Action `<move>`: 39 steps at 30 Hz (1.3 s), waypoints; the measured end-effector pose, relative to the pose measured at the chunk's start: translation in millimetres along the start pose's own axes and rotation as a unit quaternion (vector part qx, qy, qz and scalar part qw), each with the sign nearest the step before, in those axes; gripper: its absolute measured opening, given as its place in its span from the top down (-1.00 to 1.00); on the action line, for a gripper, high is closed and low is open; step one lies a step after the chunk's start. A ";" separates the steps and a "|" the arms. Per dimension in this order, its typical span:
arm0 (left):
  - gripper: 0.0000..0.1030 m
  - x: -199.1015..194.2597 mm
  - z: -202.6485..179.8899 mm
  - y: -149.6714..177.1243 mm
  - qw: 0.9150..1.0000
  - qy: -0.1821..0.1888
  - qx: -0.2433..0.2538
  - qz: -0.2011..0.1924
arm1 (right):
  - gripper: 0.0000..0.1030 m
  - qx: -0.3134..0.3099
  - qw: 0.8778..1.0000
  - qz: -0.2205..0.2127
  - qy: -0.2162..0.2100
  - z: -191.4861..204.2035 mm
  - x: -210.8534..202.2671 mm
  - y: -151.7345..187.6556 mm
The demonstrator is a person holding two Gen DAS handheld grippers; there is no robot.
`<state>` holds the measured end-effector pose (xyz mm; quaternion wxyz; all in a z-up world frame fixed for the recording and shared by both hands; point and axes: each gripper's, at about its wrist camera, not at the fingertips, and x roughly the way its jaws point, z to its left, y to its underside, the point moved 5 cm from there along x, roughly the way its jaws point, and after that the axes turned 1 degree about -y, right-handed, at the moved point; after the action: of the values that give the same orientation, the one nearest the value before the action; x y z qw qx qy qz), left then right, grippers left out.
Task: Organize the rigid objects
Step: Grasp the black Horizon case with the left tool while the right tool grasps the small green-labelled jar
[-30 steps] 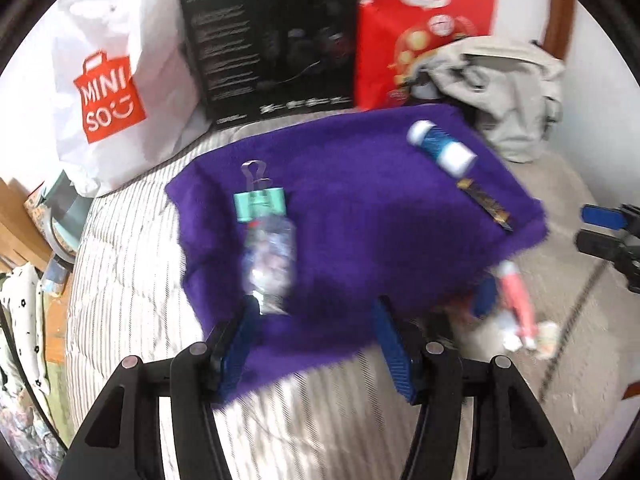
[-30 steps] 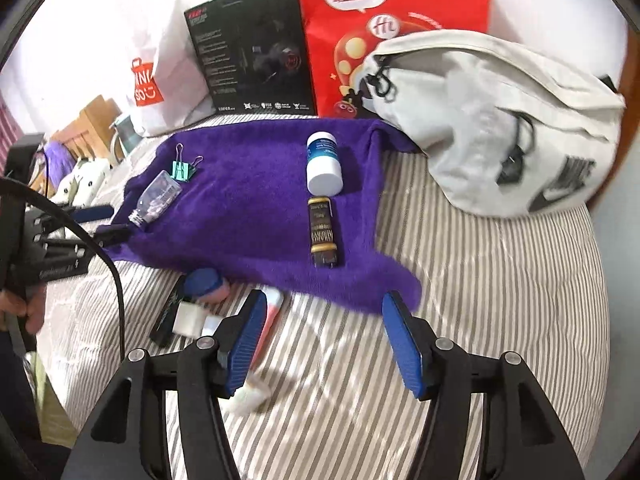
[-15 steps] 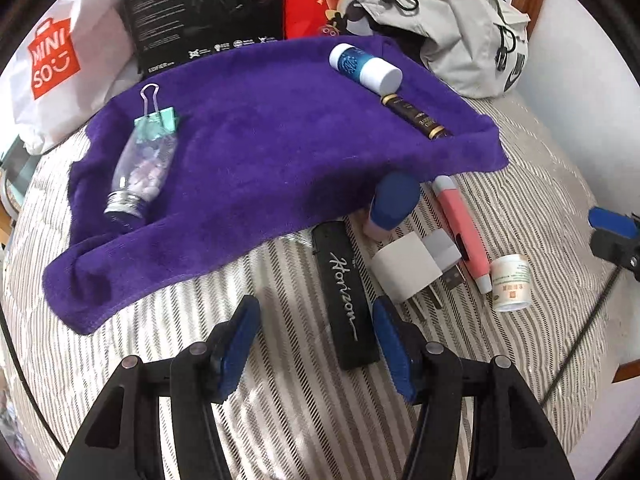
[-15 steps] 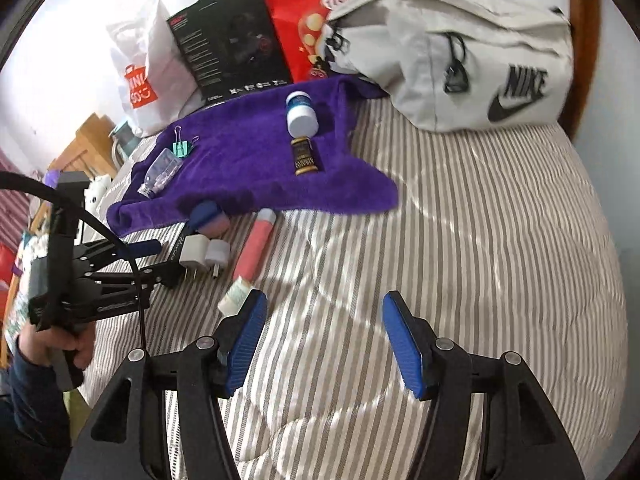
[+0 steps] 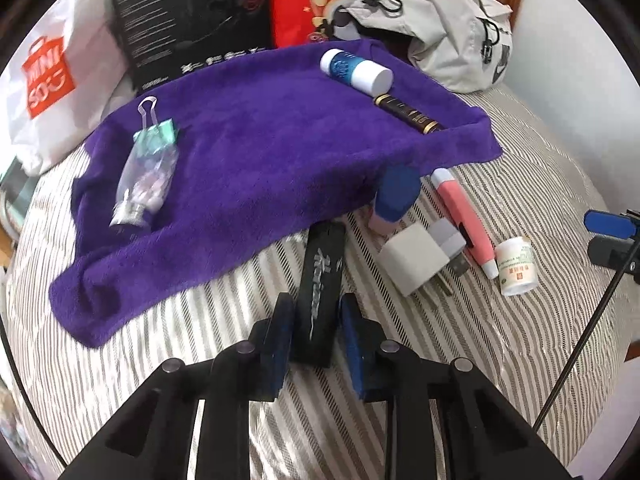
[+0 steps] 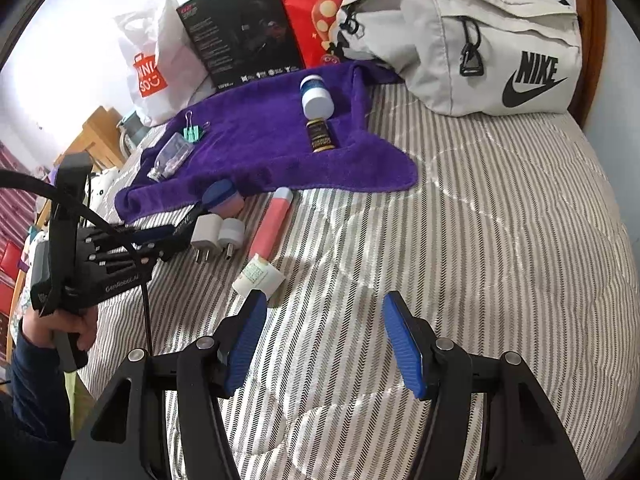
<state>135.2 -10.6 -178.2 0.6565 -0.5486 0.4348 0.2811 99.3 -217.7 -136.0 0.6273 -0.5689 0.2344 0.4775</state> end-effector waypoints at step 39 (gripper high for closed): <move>0.58 -3.8 -1.6 6.7 1.000 0.010 0.017 -0.011 | 0.39 -0.116 0.990 0.045 0.072 5.8 46.8 3.9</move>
<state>127.3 -10.1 -178.2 0.6642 -0.5449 0.4401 0.2613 114.8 -197.2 -175.7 0.5165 -0.6594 0.2475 0.4869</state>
